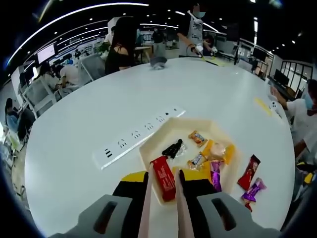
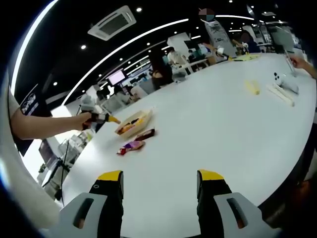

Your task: Place the target food into the container with the food tongs after gripping and lifting it, then release it inside without dropping or visibly crushing the food.

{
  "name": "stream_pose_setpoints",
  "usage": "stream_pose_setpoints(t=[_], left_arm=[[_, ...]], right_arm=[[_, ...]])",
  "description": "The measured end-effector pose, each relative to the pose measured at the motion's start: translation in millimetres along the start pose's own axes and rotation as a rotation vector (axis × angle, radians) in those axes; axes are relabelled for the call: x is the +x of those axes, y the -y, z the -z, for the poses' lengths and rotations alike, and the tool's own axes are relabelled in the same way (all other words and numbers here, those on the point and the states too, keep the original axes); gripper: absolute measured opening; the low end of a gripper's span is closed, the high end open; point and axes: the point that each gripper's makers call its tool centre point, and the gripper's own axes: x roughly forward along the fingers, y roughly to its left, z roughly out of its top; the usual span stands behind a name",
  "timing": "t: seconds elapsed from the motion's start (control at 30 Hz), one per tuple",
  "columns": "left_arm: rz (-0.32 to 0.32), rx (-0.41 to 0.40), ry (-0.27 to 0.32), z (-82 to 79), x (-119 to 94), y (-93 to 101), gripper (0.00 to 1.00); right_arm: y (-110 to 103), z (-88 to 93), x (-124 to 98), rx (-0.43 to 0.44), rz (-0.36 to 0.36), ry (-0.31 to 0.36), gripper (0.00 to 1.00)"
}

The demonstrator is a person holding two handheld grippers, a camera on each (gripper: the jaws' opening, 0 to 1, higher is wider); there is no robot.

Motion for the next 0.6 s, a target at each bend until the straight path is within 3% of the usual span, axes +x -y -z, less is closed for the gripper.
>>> stream_pose_setpoints(t=[0.6], left_arm=[[0.014, 0.000, 0.068, -1.0, -28.6, 12.8, 0.23]], right_arm=[[-7.3, -0.4, -3.5, -0.019, -0.031, 0.004, 0.60]])
